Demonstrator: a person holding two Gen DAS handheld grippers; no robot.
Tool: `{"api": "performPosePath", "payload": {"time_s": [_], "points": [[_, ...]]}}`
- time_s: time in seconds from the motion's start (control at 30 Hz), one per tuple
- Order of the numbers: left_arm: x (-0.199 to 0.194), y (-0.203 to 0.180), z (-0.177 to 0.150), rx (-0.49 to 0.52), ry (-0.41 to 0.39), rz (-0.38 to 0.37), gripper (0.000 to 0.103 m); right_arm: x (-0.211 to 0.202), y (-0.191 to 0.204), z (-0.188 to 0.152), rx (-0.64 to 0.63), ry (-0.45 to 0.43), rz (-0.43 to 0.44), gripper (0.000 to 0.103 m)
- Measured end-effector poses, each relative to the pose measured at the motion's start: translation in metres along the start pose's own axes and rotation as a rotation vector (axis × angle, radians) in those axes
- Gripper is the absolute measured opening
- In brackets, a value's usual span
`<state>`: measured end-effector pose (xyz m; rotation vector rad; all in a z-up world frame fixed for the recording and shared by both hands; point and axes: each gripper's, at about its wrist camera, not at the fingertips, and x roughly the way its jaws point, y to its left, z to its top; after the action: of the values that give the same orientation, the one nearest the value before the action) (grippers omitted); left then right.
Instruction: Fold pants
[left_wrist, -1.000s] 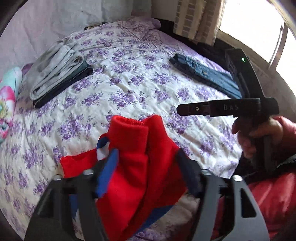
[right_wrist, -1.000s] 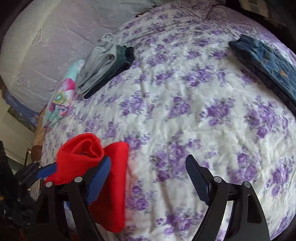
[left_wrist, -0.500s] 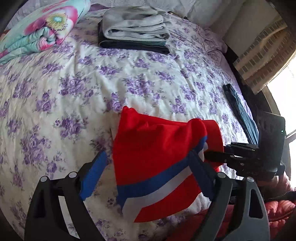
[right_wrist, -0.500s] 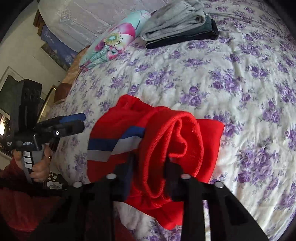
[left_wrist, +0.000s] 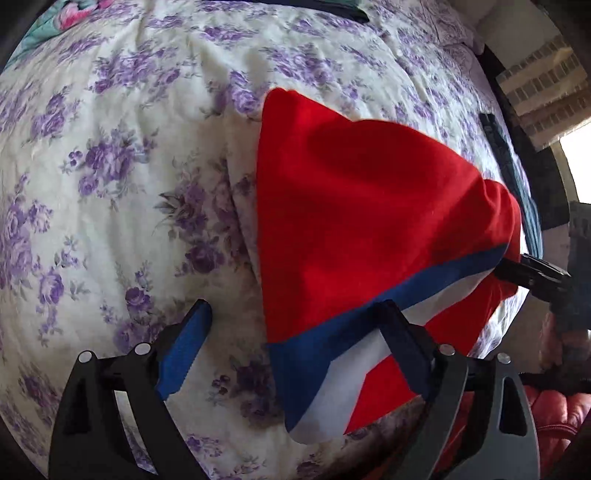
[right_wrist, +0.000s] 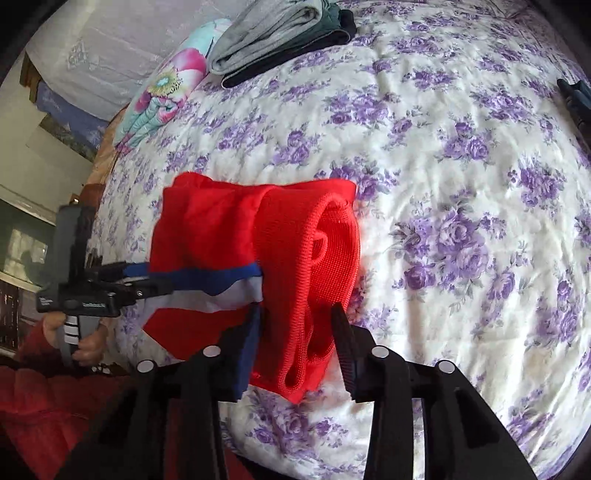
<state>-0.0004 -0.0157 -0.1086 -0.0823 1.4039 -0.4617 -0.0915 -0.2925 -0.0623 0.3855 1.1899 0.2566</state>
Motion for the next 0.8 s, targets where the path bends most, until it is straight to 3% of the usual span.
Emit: {"api": "performPosePath", "payload": {"time_s": [0.13,0.23,0.3,0.33,0.4,0.47,0.57,0.63,0.73,0.8], "points": [[-0.008,-0.007,-0.004,0.03,-0.037,0.05,0.088,-0.034,0.005,0.017,0.006,-0.137,-0.017,0.043],[-0.018,-0.011,-0.003,0.049,-0.081,0.043,0.088,-0.016,0.013,0.029,-0.055,-0.106,-0.047,0.043],[-0.009,-0.009,-0.001,0.047,-0.05,0.075,0.089,0.018,0.006,0.031,-0.064,-0.024,-0.124,0.041],[0.0,-0.005,-0.001,0.037,-0.019,0.087,0.099,0.03,-0.004,0.03,-0.04,-0.007,-0.134,0.042],[0.01,0.009,-0.003,-0.015,-0.002,0.003,0.099,0.038,-0.024,0.028,0.024,-0.018,-0.125,0.064],[0.004,0.008,-0.003,-0.01,-0.017,0.023,0.099,0.027,-0.022,0.03,0.026,-0.028,-0.11,0.063],[-0.007,0.0,-0.006,0.039,-0.06,0.089,0.099,-0.001,0.007,0.035,-0.114,-0.124,-0.162,0.058],[-0.009,-0.001,-0.008,0.048,-0.067,0.089,0.098,-0.008,0.033,0.048,-0.192,-0.139,-0.075,0.057],[-0.006,0.006,-0.01,0.017,-0.052,0.057,0.098,0.019,0.07,0.076,-0.236,-0.078,0.079,0.056],[-0.004,0.009,-0.01,0.001,-0.046,0.048,0.099,0.053,0.095,0.093,-0.252,-0.015,0.128,0.045]]}}
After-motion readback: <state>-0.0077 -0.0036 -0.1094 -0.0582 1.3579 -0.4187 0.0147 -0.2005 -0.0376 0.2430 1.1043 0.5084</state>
